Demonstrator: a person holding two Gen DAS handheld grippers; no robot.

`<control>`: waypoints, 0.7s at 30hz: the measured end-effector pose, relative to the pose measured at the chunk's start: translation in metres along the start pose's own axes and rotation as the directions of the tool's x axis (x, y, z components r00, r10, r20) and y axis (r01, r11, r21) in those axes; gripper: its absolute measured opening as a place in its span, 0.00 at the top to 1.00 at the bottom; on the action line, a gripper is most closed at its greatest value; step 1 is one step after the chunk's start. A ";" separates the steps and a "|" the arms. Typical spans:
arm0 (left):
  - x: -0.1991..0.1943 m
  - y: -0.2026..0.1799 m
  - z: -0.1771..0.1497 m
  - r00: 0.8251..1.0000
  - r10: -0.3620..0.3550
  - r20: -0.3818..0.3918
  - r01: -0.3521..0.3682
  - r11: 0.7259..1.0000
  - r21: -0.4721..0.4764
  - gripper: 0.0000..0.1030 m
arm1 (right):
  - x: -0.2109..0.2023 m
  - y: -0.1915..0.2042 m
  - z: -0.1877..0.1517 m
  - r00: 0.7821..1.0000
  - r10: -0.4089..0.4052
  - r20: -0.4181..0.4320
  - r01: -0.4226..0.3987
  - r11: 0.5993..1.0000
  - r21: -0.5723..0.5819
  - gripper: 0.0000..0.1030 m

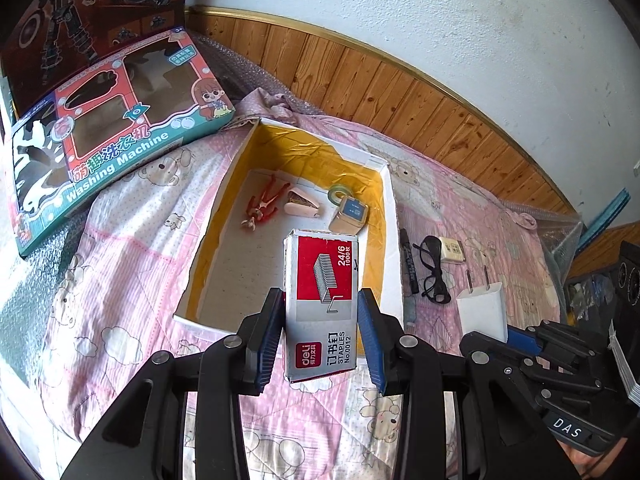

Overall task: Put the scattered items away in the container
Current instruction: 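Carry the staple box and white charger over the box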

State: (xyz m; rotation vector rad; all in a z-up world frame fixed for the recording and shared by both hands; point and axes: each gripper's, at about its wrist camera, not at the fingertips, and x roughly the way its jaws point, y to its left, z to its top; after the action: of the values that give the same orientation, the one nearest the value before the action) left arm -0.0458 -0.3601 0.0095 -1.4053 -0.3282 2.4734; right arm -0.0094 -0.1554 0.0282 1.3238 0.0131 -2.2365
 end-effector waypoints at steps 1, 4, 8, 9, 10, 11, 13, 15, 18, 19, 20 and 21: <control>0.000 0.003 0.002 1.000 0.001 0.000 -0.001 1.000 -0.005 0.63 | 0.002 0.002 0.003 1.000 0.005 -0.001 -0.005 1.000 -0.004 0.79; 0.001 0.010 0.011 1.000 0.009 0.003 -0.009 1.000 -0.016 0.63 | 0.010 0.006 0.011 1.000 0.017 -0.006 -0.017 1.000 -0.015 0.79; 0.007 0.023 0.022 1.000 0.013 -0.008 -0.013 0.999 -0.038 0.63 | 0.022 0.007 0.019 0.999 0.034 -0.021 -0.034 0.999 -0.012 0.79; 0.009 0.025 0.025 1.000 0.013 -0.012 -0.014 0.999 -0.043 0.63 | 0.026 0.006 0.021 0.999 0.037 -0.026 -0.037 0.999 -0.008 0.79; 0.012 0.027 0.028 1.000 0.015 -0.017 -0.016 0.999 -0.045 0.63 | 0.029 0.005 0.023 0.999 0.040 -0.030 -0.040 0.999 -0.004 0.79; 0.015 0.029 0.030 1.000 0.014 -0.024 -0.015 0.999 -0.046 0.63 | 0.033 0.004 0.024 0.999 0.043 -0.034 -0.043 0.999 0.001 0.79; 0.023 0.031 0.034 0.999 0.015 -0.037 -0.016 0.999 -0.042 0.63 | 0.039 0.002 0.026 0.998 0.047 -0.042 -0.046 0.999 0.012 0.79; 0.031 0.030 0.036 0.998 0.011 -0.056 -0.014 0.999 -0.037 0.63 | 0.046 -0.002 0.029 0.998 0.050 -0.050 -0.049 0.999 0.023 0.79; 0.044 0.027 0.039 0.996 0.010 -0.084 -0.012 1.000 -0.024 0.63 | 0.055 -0.008 0.032 0.997 0.053 -0.062 -0.050 0.998 0.045 0.79; 0.049 0.026 0.040 0.996 0.008 -0.094 -0.010 1.000 -0.020 0.63 | 0.058 -0.011 0.034 0.996 0.053 -0.066 -0.050 0.997 0.053 0.79; 0.053 0.025 0.040 0.995 0.008 -0.103 -0.010 1.000 -0.016 0.63 | 0.061 -0.013 0.036 0.996 0.052 -0.068 -0.048 0.997 0.059 0.79; 0.058 0.024 0.040 0.994 0.008 -0.113 -0.009 1.000 -0.014 0.63 | 0.064 -0.015 0.037 0.996 0.053 -0.071 -0.048 0.997 0.065 0.79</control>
State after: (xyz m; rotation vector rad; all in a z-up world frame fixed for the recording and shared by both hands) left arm -0.1119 -0.3649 -0.0249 -1.5481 -0.3168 2.3905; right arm -0.0703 -0.1810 -0.0085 1.4232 -0.0648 -2.1620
